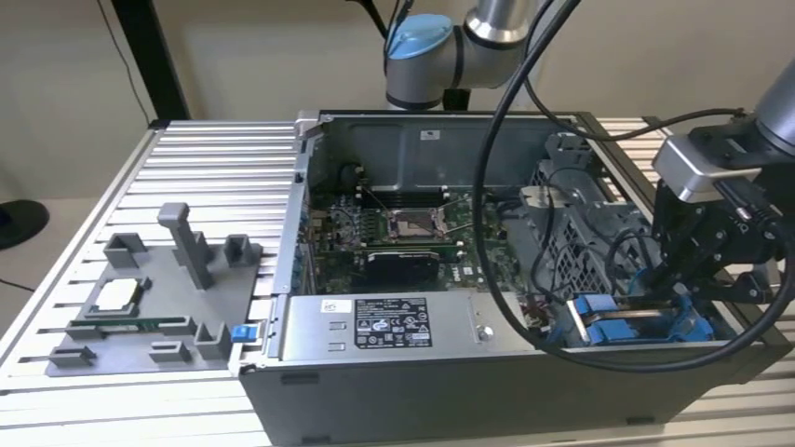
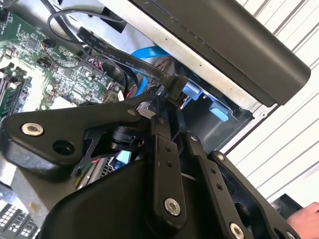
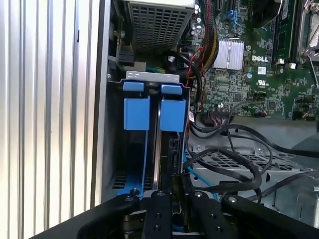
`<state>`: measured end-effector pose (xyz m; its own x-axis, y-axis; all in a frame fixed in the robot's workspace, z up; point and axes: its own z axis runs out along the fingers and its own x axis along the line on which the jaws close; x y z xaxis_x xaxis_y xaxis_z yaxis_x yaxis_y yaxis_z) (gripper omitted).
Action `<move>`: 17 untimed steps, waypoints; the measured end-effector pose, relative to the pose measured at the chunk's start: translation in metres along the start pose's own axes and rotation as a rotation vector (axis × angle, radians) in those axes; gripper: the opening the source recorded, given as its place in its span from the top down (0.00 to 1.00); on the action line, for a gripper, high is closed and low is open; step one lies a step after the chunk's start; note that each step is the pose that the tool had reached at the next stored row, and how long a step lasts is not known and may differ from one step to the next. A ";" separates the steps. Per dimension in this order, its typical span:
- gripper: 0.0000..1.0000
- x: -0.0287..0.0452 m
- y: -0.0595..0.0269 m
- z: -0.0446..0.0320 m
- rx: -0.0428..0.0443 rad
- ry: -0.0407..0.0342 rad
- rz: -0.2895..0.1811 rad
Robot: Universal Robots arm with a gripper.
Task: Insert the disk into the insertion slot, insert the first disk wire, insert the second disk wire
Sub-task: 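Insert the first disk wire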
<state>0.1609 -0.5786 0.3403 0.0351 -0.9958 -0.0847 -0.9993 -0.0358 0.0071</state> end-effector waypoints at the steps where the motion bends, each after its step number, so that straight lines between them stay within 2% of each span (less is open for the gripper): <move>1: 1.00 0.0000 0.0000 0.0002 0.0002 -0.0003 0.002; 10: 1.00 -0.0012 0.0000 0.0019 0.0023 0.0006 0.027; 15: 1.00 -0.0009 -0.0001 0.0074 0.0032 0.0049 0.038; 17: 1.00 -0.0007 -0.0001 0.0103 0.0033 0.0044 0.039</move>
<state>0.1609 -0.5771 0.3301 -0.0038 -0.9968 -0.0800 -1.0000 0.0033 0.0070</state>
